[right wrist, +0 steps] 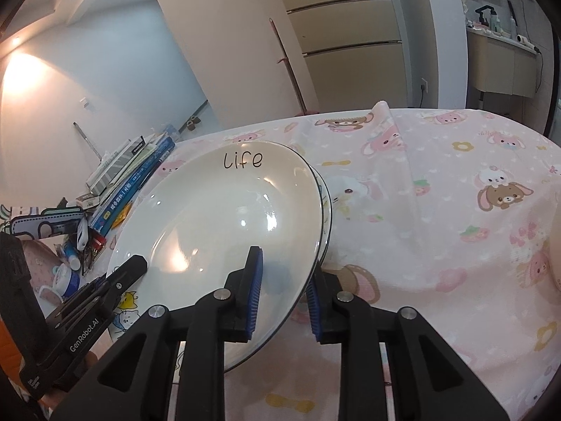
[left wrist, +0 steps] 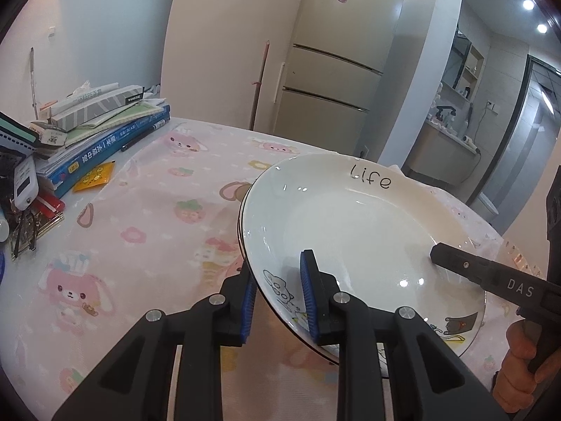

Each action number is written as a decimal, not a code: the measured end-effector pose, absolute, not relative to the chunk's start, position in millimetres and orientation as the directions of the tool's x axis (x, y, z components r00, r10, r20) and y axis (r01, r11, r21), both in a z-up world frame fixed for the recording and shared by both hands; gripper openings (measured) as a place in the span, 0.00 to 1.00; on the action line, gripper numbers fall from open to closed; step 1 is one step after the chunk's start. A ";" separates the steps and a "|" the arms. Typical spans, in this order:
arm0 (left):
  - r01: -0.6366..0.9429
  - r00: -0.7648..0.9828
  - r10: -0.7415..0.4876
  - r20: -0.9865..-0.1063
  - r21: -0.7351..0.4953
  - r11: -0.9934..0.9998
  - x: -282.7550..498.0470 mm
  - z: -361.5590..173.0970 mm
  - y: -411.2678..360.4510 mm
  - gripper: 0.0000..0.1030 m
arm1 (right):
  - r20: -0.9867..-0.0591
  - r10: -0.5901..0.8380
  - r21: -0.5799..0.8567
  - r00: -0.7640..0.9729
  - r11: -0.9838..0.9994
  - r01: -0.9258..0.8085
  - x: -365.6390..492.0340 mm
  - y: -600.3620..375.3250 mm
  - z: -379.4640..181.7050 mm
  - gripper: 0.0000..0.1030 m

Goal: Organize plates and bowls

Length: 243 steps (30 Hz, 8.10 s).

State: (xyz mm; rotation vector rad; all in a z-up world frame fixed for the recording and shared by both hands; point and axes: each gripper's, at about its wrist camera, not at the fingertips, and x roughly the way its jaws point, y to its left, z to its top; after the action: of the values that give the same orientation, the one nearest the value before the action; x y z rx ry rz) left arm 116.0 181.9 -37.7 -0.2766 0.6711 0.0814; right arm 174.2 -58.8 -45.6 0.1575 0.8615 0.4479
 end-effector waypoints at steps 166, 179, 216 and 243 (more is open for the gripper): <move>0.392 0.605 -0.392 -0.693 -0.168 0.904 186.1 16.2 -162.4 0.63 | -0.673 0.393 0.315 0.627 0.919 -0.237 111.4 -415.4 33.8 0.35; 0.326 0.505 -0.397 -0.766 -0.256 0.910 235.3 -5.0 -157.8 0.63 | -0.815 0.292 0.225 0.501 0.955 -0.191 193.6 -378.2 8.2 0.23; 0.348 0.348 -0.326 -0.879 -0.202 0.915 257.4 -46.2 -185.5 0.15 | -0.908 0.207 0.120 0.365 0.962 -0.247 228.3 -352.9 -37.3 0.10; 0.310 0.375 -0.288 -0.881 -0.174 0.935 192.7 -31.6 -114.2 0.14 | -0.922 0.263 0.167 0.284 0.933 -0.320 169.4 -286.9 -40.3 0.10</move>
State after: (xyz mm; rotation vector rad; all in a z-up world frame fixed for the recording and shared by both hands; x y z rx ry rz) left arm 192.7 -114.2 -31.6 0.0218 1.1236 -0.3826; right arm 169.4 -286.9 -40.3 -0.0536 1.2225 0.3901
